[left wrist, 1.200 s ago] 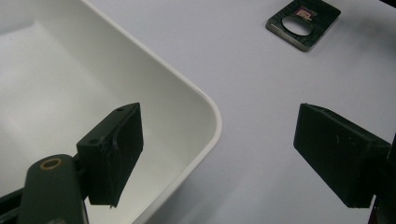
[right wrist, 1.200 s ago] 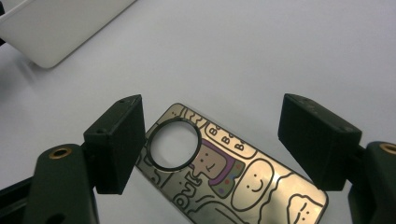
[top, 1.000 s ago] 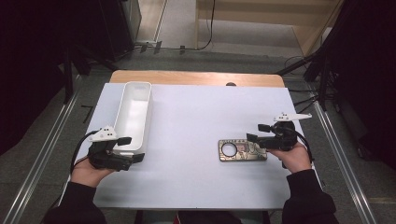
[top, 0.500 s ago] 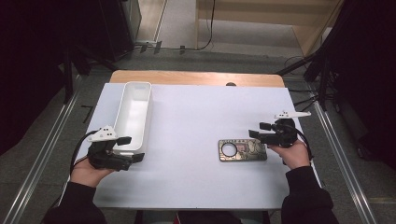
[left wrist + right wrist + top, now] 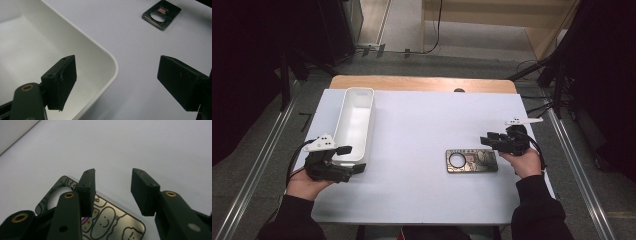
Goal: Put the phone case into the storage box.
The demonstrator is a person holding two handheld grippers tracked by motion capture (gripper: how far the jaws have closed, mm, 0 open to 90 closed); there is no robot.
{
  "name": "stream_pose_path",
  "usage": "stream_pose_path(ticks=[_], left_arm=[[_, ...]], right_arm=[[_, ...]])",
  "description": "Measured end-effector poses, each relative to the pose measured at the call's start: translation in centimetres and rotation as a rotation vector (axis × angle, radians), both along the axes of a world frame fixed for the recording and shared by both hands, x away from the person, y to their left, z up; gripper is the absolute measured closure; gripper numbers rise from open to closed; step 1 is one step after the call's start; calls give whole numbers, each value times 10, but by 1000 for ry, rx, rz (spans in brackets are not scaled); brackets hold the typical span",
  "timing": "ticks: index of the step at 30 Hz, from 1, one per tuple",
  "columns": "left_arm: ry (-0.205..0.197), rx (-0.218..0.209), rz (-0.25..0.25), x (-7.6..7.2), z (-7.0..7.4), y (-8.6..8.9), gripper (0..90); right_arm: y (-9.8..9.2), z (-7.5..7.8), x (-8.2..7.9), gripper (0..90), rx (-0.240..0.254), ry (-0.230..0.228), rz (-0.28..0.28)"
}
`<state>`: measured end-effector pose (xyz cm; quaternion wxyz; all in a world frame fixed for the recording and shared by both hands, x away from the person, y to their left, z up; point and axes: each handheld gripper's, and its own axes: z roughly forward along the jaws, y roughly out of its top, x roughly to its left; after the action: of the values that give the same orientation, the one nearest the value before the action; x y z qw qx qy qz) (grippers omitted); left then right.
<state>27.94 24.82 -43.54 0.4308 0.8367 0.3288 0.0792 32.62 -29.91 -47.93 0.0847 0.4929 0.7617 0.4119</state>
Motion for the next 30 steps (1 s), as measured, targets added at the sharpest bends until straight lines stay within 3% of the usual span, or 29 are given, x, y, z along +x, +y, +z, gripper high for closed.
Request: stream_pose_path(ticks=[2, 3, 4, 5, 9, 12, 21, 30], left_arm=[[2, 5, -1, 0, 0, 0, 154], [1, 6, -2, 0, 0, -1, 154], [1, 6, -2, 0, 0, -1, 154], [1, 6, -2, 0, 0, -1, 154], [0, 6, -2, 0, 0, -1, 154], [0, 5, 0, 0, 0, -1, 154], [-6, 2, -1, 0, 0, -1, 154], [-8, 2, 0, -1, 0, -1, 154]], right_arm=[[-1, -2, 1, 612, -2, 8, -4], [-3, -3, 3, 696, -9, 20, -10], [-3, -3, 3, 696, -9, 20, -10], [-4, -5, 4, 783, -21, 37, -18], [-6, -5, 4, 878, -5, 65, -4], [-7, -5, 3, 879, -1, 55, -10], [-14, -16, 7, 879, -37, 81, -33], [-17, -35, 15, 879, -83, 143, -31]])
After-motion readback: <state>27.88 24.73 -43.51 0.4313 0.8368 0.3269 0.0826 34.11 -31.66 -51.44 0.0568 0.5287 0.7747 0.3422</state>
